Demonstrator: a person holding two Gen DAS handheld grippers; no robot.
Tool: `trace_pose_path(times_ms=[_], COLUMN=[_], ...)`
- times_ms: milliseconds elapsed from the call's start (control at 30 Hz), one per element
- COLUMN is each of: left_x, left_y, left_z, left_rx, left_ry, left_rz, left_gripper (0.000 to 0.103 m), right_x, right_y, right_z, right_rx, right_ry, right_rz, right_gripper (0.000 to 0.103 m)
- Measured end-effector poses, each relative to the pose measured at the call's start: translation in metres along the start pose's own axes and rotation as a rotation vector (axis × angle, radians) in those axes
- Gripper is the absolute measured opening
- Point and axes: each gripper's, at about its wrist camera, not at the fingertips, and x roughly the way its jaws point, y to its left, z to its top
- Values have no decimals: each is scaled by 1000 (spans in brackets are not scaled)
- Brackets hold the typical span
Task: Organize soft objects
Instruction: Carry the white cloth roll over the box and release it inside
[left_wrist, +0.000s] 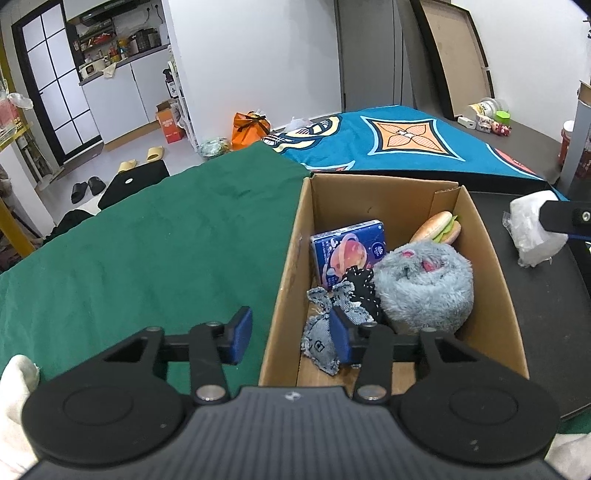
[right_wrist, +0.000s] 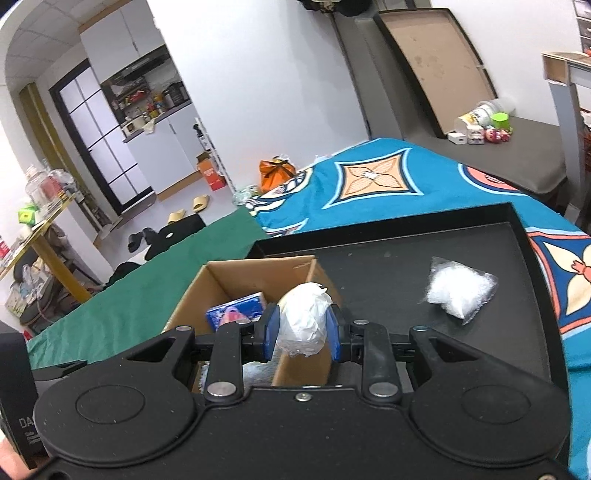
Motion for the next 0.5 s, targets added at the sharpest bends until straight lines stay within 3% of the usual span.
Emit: trace_pose_path(times_ms=[67, 433, 500], left_x=[0, 8, 8], left_y=[2, 13, 14], left_z=[-1, -11, -11], left_rx=[-6, -34, -41], left_ry=[1, 32, 33], left_rz=[-8, -23, -25], left_gripper=[31, 20, 14], right_x=[1, 8, 10], right_y=[4, 32, 37], right_z=[-1, -10, -12], right_rx=[-7, -51, -58], right_ry=[4, 45, 54], right_rz=[7, 57, 64], right_gripper=[27, 28, 28])
